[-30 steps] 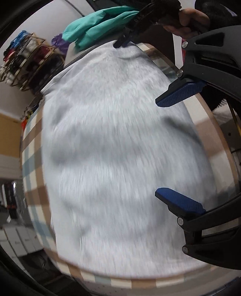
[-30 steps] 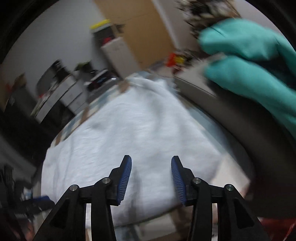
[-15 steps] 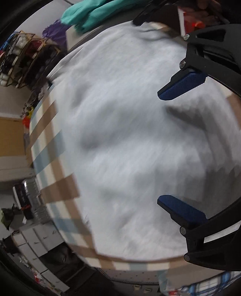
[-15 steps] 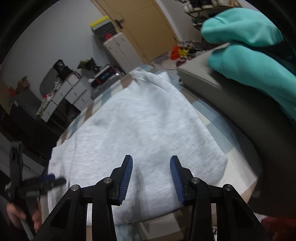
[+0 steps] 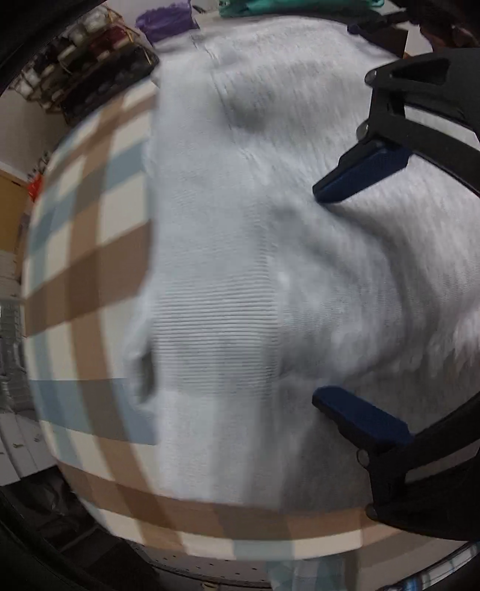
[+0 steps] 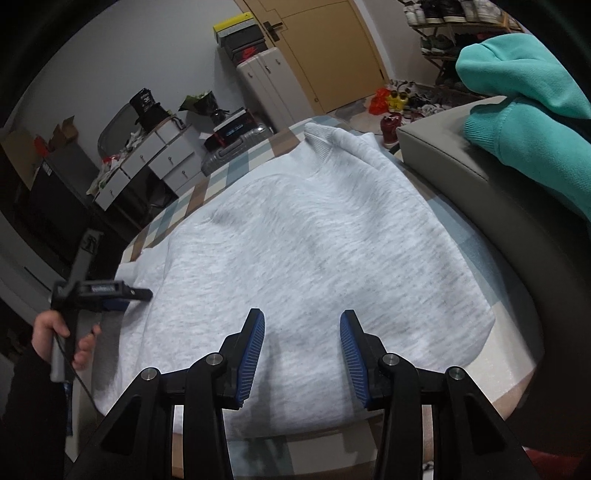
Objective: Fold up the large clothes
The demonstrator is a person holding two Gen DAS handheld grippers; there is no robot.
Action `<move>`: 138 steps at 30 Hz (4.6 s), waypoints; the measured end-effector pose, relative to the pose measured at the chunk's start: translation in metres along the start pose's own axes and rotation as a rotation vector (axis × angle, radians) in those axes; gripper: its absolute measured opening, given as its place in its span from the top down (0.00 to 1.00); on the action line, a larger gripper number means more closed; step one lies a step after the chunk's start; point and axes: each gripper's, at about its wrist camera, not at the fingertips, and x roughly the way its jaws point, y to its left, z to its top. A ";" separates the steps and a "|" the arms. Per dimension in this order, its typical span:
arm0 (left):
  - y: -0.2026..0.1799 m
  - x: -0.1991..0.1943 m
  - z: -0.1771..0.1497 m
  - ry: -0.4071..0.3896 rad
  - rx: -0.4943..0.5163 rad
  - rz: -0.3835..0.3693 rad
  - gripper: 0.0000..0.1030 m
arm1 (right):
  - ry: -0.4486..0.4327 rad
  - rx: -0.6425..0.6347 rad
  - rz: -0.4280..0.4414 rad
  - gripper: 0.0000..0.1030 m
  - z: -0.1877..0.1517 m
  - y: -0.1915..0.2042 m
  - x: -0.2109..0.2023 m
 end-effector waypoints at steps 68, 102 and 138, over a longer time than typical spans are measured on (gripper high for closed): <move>-0.165 -0.050 -0.034 -0.100 0.335 0.048 0.05 | -0.058 0.239 0.093 0.34 0.001 -0.050 -0.012; -0.149 -0.005 -0.109 -0.232 0.233 0.018 0.01 | 0.261 0.389 0.087 0.22 -0.014 -0.052 0.024; -0.145 -0.010 -0.111 -0.227 0.218 0.017 0.01 | 0.028 0.026 -0.045 0.75 0.005 0.010 0.036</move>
